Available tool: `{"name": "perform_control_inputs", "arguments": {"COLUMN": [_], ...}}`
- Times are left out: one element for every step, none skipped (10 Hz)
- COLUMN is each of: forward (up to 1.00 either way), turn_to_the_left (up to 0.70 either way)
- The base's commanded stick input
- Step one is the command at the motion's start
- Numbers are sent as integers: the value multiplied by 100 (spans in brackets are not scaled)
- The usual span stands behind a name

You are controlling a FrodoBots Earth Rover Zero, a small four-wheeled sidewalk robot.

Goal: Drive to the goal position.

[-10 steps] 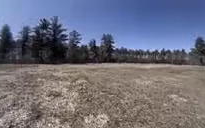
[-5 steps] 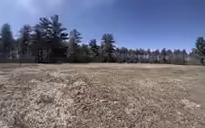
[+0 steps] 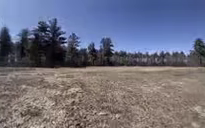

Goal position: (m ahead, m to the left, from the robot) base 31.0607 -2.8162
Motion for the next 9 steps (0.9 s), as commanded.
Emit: {"name": "perform_control_inputs", "arguments": {"forward": [70, 70, 70, 70, 70, 70, 70, 70, 70], "turn_to_the_left": [0, 0, -6, -29, -13, 0, 0, 0, 0]}}
